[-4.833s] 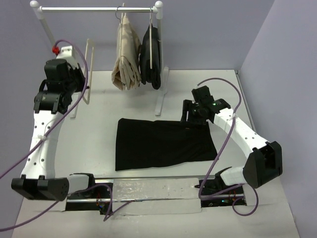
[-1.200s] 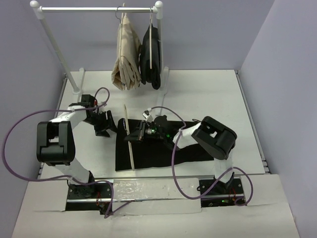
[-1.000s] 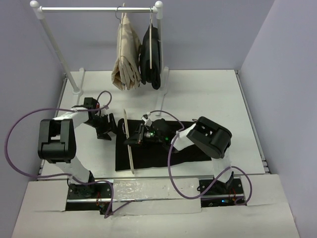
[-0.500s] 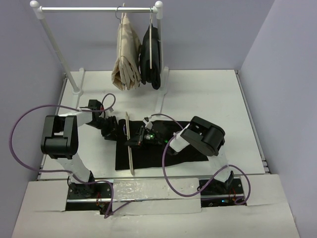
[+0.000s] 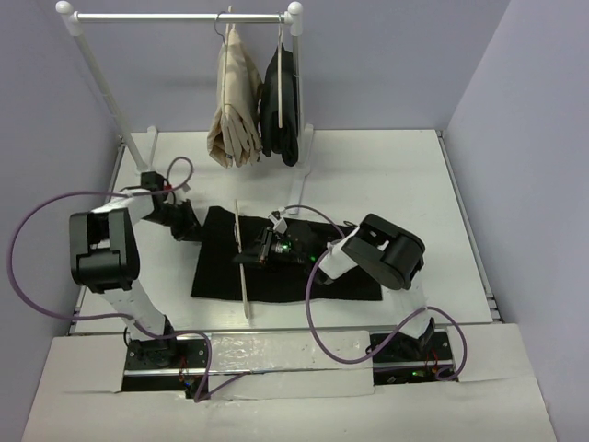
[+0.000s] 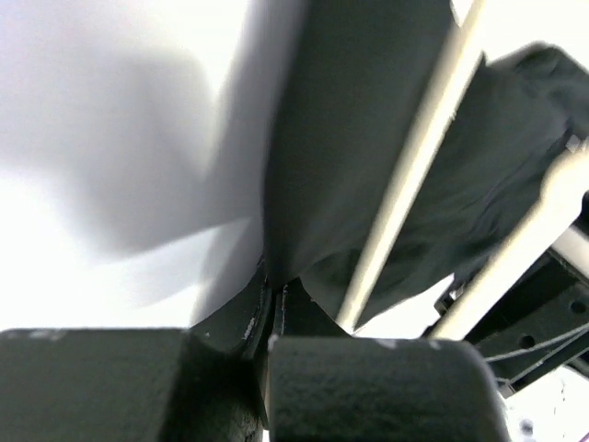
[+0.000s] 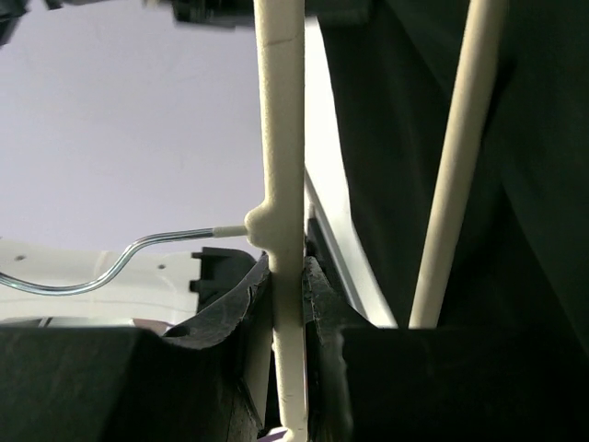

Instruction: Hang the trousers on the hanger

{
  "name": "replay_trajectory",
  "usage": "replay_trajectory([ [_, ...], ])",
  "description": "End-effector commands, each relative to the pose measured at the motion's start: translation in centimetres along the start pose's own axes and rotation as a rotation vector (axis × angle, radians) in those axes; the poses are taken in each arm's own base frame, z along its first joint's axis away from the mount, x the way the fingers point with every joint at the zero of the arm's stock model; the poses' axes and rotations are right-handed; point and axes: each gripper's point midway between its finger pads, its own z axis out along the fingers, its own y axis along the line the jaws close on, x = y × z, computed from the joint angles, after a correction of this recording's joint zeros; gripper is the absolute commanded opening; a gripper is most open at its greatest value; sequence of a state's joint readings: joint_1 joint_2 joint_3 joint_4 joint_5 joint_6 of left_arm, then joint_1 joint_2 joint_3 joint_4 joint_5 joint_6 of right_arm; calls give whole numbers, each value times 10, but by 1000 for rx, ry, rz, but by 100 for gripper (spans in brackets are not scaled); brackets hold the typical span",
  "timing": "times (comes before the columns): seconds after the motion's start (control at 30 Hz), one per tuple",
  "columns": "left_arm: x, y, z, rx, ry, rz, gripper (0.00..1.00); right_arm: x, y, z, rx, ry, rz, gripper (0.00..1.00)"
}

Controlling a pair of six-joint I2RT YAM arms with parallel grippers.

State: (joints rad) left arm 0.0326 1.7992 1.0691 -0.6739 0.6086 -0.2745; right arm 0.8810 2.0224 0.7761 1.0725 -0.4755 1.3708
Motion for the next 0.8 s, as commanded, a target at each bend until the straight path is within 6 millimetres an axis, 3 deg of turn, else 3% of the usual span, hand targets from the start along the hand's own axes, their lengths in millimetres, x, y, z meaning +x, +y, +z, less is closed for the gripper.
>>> replay_trajectory([
  [0.0,-23,11,-42,-51,-105,42,0,-10,32,-1,-68,-32,-44,0],
  [0.07,-15,11,-47,-46,-92,40,0,-12,21,5,-29,-41,-26,0],
  [0.2,-1,-6,-43,14,-59,79,0,-10,35,36,-66,6,-48,0],
  [0.3,6,-30,-35,92,-30,122,0,-7,49,49,-113,32,-53,0],
  [0.53,30,-84,-18,269,64,229,0,-11,38,31,-112,-18,-5,0],
  [0.67,23,-99,-9,351,53,231,0,-4,26,24,-98,-14,2,0],
  [0.77,18,-96,7,318,33,262,0,-4,18,22,-81,-18,7,0],
])
